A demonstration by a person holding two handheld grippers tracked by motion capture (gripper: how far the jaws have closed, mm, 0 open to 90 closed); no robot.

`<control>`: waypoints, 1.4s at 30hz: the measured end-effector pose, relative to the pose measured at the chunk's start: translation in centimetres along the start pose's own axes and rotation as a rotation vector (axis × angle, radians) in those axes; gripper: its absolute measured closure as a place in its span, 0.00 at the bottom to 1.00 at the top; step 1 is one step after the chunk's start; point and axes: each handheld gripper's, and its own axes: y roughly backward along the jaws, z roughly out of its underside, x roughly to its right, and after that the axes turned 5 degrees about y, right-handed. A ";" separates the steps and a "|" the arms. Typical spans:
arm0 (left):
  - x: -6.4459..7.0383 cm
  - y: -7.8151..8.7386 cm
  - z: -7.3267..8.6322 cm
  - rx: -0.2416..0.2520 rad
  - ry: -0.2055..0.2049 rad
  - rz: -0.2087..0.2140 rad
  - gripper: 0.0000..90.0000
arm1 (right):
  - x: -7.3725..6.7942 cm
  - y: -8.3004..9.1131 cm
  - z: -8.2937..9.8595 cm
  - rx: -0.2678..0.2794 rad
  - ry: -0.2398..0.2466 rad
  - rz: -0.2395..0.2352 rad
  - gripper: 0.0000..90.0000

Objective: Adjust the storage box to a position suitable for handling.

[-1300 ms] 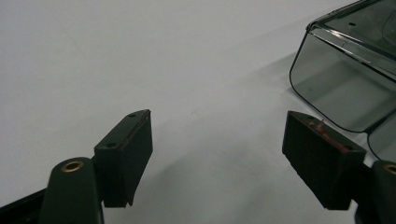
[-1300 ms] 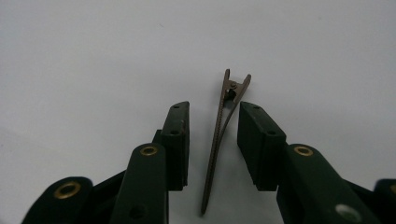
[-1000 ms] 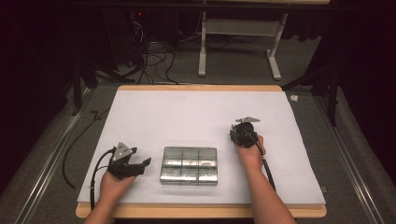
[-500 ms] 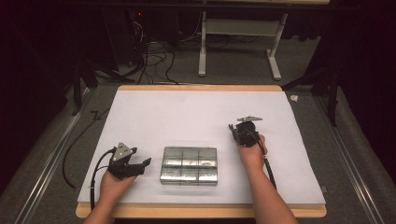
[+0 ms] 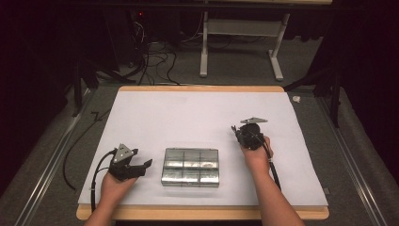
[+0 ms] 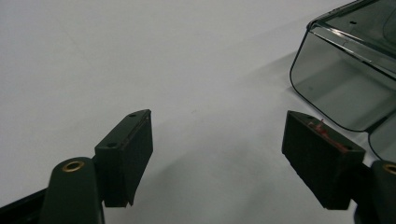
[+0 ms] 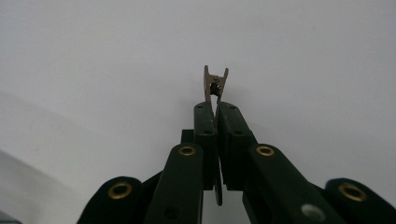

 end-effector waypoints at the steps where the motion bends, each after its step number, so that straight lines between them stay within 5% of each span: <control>1: 0.0 0.0 0.0 -0.002 -0.001 0.001 0.28 | 0.0 0.2 0.1 0.001 0.004 0.000 0.98; 42: 0.1 0.0 0.0 0.003 -0.011 -0.005 0.28 | -0.6 6.1 5.9 0.061 0.032 -0.033 0.98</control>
